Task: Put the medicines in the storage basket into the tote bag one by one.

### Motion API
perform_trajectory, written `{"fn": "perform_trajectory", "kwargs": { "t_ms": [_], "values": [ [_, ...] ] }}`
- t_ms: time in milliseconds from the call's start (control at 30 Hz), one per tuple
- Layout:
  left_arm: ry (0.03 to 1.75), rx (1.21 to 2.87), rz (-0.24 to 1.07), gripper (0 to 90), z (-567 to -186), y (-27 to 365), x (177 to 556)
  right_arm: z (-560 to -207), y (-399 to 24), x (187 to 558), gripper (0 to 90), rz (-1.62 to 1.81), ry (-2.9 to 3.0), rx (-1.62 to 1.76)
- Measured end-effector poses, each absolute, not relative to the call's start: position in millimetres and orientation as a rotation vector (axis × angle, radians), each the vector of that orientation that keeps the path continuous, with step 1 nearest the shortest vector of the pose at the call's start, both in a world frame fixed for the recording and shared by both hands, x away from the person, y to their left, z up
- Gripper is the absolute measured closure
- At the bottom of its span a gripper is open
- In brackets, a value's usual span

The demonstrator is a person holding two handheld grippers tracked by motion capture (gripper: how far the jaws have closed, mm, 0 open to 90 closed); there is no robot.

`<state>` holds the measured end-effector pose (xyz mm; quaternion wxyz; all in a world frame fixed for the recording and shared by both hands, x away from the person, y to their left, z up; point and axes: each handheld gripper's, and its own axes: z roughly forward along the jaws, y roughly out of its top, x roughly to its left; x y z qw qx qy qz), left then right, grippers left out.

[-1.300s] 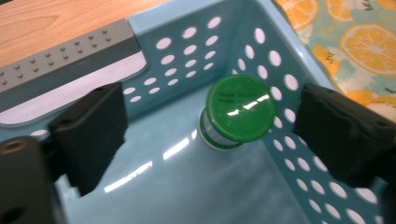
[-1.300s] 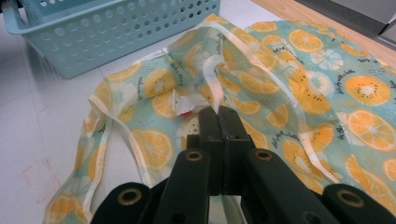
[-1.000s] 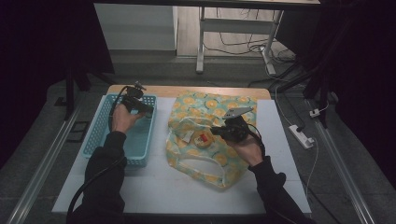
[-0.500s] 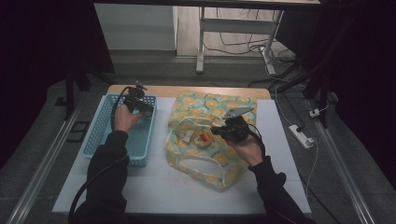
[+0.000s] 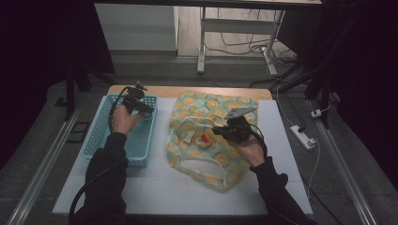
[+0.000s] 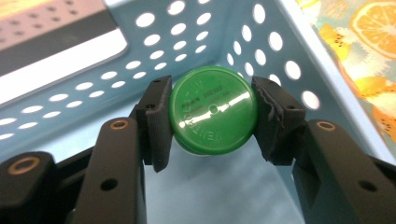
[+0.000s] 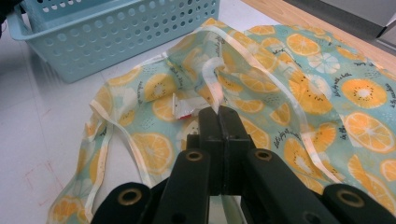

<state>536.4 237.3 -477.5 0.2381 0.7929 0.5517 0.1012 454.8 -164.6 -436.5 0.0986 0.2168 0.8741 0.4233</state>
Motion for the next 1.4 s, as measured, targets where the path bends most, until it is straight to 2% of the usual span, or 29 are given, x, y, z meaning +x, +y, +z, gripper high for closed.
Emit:
{"fn": "perform_trajectory", "kwargs": {
  "t_ms": [533, 800, 1400],
  "values": [
    [1.413, 2.072, 0.324, 51.6, -445, 245, 498, -437, -164, 454, 90.0, 1.252, 2.581, 0.635],
    [1.315, 2.086, 0.325, 51.6, -434, 246, 479, -437, -164, 454, 90.0, 1.258, 2.577, 0.639],
    [1.132, 2.042, 0.335, 51.6, -417, 223, 439, -438, -164, 454, 90.0, 1.241, 2.575, 0.630]
  ]
}}
